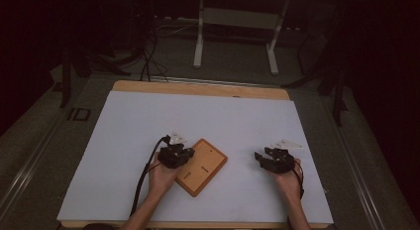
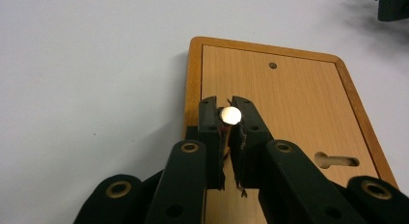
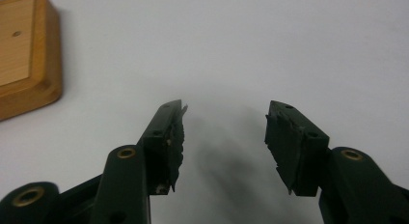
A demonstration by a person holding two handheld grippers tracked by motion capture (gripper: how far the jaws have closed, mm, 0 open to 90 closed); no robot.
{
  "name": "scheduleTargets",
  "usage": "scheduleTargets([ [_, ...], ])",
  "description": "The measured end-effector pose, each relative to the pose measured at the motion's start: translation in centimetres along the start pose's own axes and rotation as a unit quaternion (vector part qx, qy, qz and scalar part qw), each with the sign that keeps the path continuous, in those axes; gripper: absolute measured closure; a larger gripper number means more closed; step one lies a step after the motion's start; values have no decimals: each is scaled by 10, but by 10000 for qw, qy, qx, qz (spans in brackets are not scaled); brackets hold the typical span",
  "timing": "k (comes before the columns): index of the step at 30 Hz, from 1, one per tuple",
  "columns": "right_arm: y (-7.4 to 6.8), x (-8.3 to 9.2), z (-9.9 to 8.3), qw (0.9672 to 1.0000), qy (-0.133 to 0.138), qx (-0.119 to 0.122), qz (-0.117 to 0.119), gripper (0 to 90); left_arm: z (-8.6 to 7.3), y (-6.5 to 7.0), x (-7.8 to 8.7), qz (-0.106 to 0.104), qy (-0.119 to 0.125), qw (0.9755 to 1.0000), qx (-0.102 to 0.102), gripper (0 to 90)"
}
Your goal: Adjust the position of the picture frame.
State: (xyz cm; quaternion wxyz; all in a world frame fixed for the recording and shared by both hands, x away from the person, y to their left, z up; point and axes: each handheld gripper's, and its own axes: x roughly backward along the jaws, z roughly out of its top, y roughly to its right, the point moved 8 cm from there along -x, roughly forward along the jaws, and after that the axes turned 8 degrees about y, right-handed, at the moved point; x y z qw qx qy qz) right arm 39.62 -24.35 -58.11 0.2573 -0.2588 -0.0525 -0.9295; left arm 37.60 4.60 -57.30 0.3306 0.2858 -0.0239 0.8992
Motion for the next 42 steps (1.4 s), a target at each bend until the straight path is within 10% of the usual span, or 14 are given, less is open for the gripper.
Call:
scheduleTargets([
  [8,-19,-1,2,9992,5,270,298,621,2,0,0,-181,-43,9996,-191,843],
  [14,-33,-2,8,9977,119,434,509,894,5,6,-2,-401,-30,9980,-492,844],
  [22,-48,-8,8,9954,66,512,813,899,14,22,-10,-789,14,9950,-617,845],
  [42,-63,2,1,9925,-14,403,1150,900,38,39,-30,-980,-9,9917,-826,844],
])
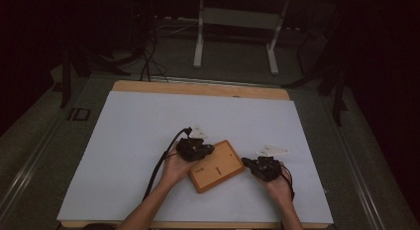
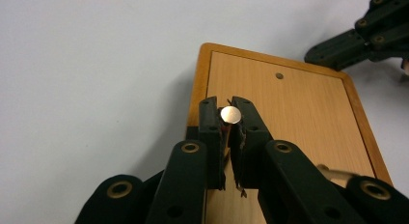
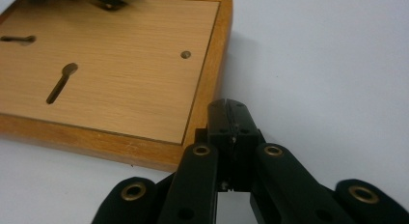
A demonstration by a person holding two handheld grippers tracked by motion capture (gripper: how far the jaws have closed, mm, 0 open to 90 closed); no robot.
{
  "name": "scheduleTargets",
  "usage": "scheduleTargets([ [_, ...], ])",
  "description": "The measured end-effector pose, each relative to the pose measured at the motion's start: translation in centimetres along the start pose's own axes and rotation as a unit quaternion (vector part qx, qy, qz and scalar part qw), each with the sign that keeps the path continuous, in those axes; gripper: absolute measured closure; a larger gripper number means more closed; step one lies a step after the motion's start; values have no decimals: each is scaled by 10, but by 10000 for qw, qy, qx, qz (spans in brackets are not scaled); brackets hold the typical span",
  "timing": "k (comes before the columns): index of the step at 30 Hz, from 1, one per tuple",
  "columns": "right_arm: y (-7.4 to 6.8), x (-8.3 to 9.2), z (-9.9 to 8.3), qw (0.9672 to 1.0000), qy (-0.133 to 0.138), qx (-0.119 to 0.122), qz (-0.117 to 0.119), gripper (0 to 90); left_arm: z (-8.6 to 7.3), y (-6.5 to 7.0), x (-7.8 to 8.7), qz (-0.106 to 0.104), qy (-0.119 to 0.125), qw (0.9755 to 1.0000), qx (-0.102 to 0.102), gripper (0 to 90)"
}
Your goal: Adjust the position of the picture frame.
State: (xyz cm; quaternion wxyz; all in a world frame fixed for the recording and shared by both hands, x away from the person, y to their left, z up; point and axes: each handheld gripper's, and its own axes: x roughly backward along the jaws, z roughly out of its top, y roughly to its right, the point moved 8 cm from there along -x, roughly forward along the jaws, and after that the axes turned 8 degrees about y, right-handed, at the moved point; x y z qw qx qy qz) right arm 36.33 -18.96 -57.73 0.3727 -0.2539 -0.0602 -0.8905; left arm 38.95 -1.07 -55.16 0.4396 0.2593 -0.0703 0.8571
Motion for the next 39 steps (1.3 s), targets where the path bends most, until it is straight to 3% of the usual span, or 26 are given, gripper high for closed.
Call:
scheduleTargets([
  [15,-19,3,-13,9995,-266,105,123,900,-4,-8,-21,-47,-62,9998,208,843],
  [27,-19,-3,-19,9989,-453,69,139,899,-6,-7,-27,13,-102,9999,133,842],
  [39,-17,-3,-18,9991,-413,26,121,897,-6,-5,-27,121,-91,9997,170,838],
])
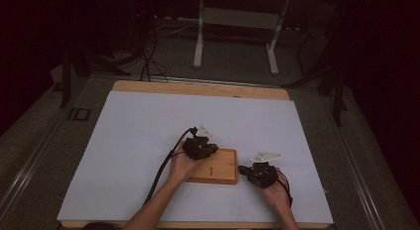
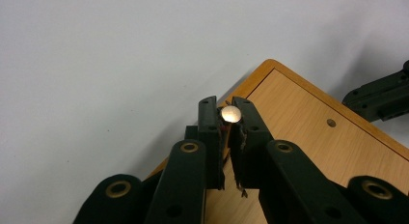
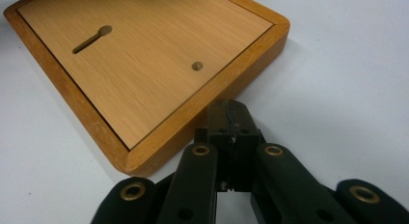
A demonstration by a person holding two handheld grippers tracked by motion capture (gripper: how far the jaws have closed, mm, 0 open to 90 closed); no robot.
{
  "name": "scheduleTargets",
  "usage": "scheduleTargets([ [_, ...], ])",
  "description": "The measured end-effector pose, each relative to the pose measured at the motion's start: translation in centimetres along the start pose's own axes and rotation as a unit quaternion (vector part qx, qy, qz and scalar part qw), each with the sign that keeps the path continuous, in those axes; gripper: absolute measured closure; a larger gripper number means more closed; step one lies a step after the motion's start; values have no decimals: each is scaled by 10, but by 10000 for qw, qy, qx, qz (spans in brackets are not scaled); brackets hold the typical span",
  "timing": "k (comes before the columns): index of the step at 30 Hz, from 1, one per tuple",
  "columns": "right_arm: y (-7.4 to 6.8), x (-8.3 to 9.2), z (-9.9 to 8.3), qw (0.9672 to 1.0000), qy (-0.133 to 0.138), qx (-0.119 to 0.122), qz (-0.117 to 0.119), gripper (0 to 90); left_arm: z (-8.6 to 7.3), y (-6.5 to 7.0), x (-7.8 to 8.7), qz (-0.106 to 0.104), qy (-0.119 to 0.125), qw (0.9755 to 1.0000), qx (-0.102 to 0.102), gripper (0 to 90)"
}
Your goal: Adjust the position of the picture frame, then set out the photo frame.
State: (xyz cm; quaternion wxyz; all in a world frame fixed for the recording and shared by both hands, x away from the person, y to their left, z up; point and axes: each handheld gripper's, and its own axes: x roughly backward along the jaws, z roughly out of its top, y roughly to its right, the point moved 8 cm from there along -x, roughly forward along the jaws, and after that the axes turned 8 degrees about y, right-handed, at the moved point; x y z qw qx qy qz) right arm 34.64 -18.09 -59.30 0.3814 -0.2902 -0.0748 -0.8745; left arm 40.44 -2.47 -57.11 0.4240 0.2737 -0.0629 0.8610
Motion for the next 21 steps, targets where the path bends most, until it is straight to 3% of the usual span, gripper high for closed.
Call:
scheduleTargets([
  [5,3,1,0,10000,31,-17,-29,897,-1,-1,2,143,-8,9999,64,839],
  [12,2,2,1,10000,36,-9,-19,893,-3,-4,3,73,47,9999,113,828],
  [14,2,1,1,10000,38,6,-44,881,-5,-6,5,70,36,9999,101,719],
  [17,4,2,2,9999,86,-2,-78,862,-7,-6,10,37,70,9999,95,632],
  [21,7,2,7,9997,205,11,-146,825,-9,-6,19,31,187,9997,120,593],
])
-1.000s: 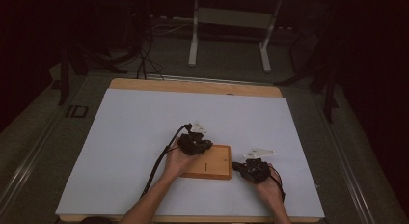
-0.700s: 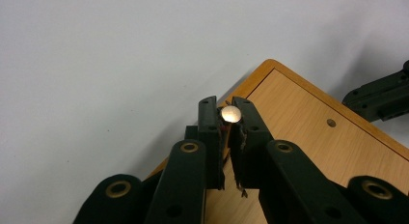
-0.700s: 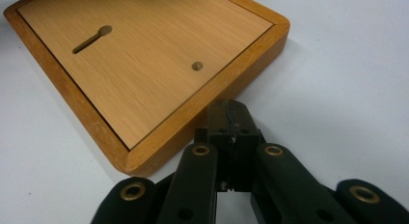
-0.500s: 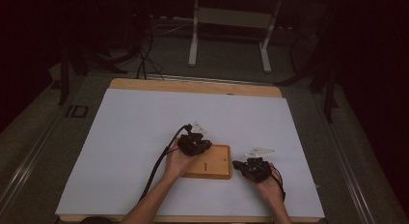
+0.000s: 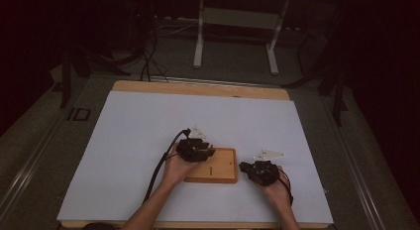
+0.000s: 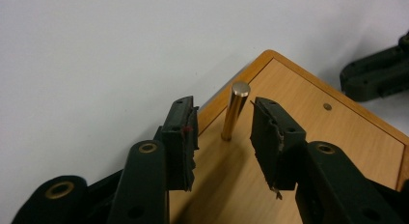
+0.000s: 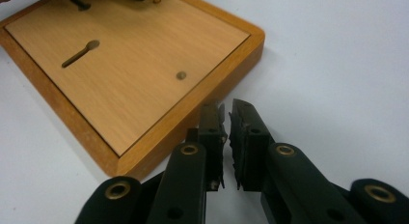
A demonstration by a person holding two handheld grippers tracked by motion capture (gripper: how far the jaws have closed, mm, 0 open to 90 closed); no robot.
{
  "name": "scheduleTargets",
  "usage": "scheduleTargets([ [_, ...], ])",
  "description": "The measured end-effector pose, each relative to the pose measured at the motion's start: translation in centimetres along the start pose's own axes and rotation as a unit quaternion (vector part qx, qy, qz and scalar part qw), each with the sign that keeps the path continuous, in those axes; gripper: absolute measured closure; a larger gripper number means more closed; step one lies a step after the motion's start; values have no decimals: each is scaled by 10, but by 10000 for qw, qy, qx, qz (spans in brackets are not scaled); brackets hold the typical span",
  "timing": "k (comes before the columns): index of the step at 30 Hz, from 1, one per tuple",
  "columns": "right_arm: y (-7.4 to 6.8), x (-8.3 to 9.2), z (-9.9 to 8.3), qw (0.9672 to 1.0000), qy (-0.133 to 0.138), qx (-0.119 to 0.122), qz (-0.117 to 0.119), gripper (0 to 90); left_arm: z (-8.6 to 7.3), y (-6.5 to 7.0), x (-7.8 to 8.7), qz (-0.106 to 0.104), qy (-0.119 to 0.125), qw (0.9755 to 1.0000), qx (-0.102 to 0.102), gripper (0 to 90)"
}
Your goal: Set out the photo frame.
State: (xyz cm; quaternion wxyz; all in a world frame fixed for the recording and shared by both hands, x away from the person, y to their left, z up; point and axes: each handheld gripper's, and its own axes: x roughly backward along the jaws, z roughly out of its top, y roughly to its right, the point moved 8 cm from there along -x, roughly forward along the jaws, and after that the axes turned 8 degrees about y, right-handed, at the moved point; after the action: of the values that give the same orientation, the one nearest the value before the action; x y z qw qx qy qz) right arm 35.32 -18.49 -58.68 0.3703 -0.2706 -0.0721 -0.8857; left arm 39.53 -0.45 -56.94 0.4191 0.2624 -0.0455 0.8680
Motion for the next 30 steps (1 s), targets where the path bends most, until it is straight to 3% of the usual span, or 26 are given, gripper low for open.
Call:
scheduleTargets([
  [7,0,3,11,9997,210,82,76,800,-5,-2,21,39,146,9999,35,561],
  [8,-1,3,14,9996,234,100,130,799,-10,-3,31,135,181,9996,139,558],
  [16,-12,-9,36,9979,284,435,387,797,-28,-7,57,266,258,9989,301,546],
  [23,-25,-22,56,9963,351,593,518,797,-37,-6,69,345,215,9990,207,535],
  [30,-28,-36,64,9957,302,624,609,782,-40,-3,79,327,284,9989,199,530],
])
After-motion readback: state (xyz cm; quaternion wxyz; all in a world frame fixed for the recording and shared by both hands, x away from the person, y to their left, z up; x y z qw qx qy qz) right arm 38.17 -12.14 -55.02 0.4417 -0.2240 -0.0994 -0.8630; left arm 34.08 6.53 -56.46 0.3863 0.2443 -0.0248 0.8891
